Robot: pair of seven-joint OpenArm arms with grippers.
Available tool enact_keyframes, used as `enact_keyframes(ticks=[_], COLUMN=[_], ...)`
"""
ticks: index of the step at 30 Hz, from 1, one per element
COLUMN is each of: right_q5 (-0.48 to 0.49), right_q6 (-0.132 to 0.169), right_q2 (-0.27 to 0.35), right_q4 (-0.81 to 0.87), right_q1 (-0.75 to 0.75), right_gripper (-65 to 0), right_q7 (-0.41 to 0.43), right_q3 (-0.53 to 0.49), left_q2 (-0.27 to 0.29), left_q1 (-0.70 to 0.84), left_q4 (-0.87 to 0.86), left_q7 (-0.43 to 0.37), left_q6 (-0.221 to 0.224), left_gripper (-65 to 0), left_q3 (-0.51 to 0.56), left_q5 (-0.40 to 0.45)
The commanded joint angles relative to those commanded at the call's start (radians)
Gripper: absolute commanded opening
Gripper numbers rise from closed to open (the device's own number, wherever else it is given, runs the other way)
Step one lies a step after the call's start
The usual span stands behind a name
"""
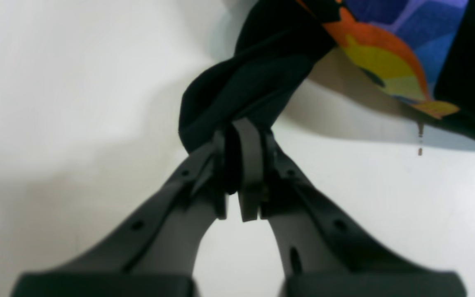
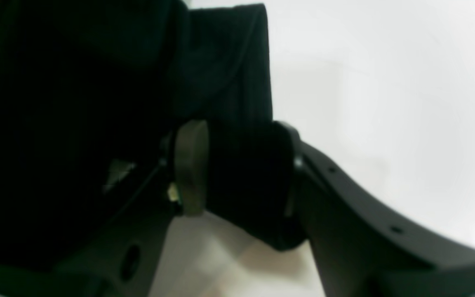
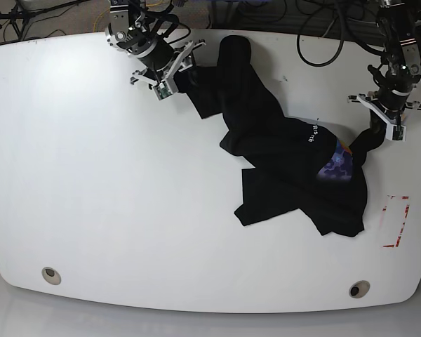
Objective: Fold the T-shirt properly
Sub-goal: 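Hold the shirt with both grippers and lift it off the table, then swing the lifted shirt with both grippers and lay it flat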
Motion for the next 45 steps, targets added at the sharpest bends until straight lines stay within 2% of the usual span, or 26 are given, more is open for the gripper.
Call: enact_keyframes(ticks=[6, 8, 11, 13, 15, 25, 35, 45], right_q5=[0.0, 0.0, -0.002, -0.002, -0.002, -0.003, -0.002, -0.002], right_q6=[0.002, 0.012, 0.049, 0.054, 0.055, 0.049, 0.049, 0.058], right_q2=[0.0, 0.0, 0.0, 0.0, 0.0, 0.002, 0.011, 0.015], right_q4=[-0.035, -0.035, -0.029, -0.029, -0.029, 0.087, 0.216, 0.241], right_q1=[-0.002, -0.006, -0.012, -0.012, -0.015, -0.046, -0.041, 0.095], right_gripper=[-42.0, -43.0, -52.8, -60.6, -65.0, -65.0, -65.0, -65.0], right_q7=[0.005, 0.005, 0.005, 0.005, 0.005, 0.002, -0.003, -0.072], right_q3=[0.0, 0.0, 0.0, 0.002, 0.002, 0.009, 0.126, 0.295], left_q2=[0.0, 0.0, 0.0, 0.0, 0.0, 0.0, -0.002, -0.002], left_q1=[0.0, 0.0, 0.0, 0.0, 0.0, 0.0, -0.026, -0.192], left_q4=[0.008, 0.008, 0.009, 0.009, 0.009, 0.046, 0.11, 0.164], left_q7=[0.0, 0.0, 0.0, 0.0, 0.0, 0.0, 0.014, 0.189], left_q6=[0.0, 0.0, 0.0, 0.0, 0.0, 0.0, 0.0, 0.0], left_gripper=[-62.1, -62.1, -62.1, -62.1, -62.1, -62.1, -62.1, -62.4], left_q3=[0.0, 0.0, 0.0, 0.0, 0.0, 0.0, 0.005, 0.011], left_q5=[0.0, 0.0, 0.0, 0.0, 0.0, 0.0, 0.0, -0.003])
